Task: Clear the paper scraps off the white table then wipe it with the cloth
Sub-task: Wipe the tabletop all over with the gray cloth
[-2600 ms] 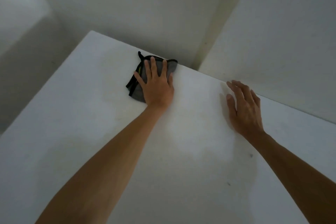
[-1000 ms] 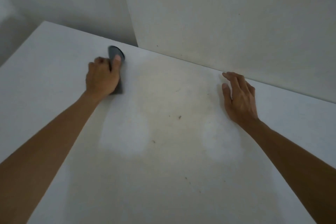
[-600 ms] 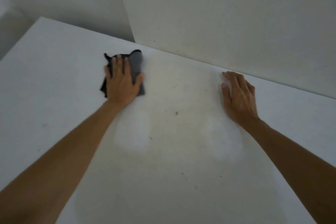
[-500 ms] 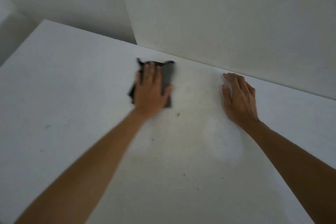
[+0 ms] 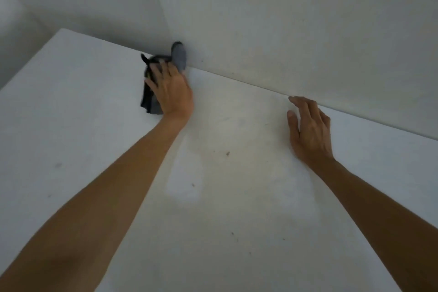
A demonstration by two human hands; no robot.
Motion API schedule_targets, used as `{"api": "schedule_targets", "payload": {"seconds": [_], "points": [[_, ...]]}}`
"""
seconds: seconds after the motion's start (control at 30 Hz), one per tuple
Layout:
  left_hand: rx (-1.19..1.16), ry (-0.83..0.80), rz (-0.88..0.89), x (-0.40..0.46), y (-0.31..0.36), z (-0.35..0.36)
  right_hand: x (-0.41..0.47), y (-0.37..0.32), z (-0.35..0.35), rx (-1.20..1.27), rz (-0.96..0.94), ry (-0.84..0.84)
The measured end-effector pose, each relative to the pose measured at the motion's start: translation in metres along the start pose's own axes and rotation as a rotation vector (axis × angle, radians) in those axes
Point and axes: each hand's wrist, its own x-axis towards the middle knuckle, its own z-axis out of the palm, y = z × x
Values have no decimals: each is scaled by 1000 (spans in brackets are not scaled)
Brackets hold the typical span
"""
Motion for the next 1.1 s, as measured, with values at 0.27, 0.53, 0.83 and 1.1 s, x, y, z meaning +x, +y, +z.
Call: {"api": "schedule_targets", "payload": {"seconds": [0.27, 0.53, 0.83, 1.1], "points": [[-153, -175, 408, -102, 127, 46, -7, 10, -8, -25, 1, 6], [-507, -371, 556, -137, 126, -15, -29, 13, -14, 21, 148, 81], [-337, 59, 241, -51, -68, -90, -63, -38, 6, -53, 139, -44], [-45, -81, 142, -45, -202, -57, -91, -80, 19, -157, 117, -211]]}}
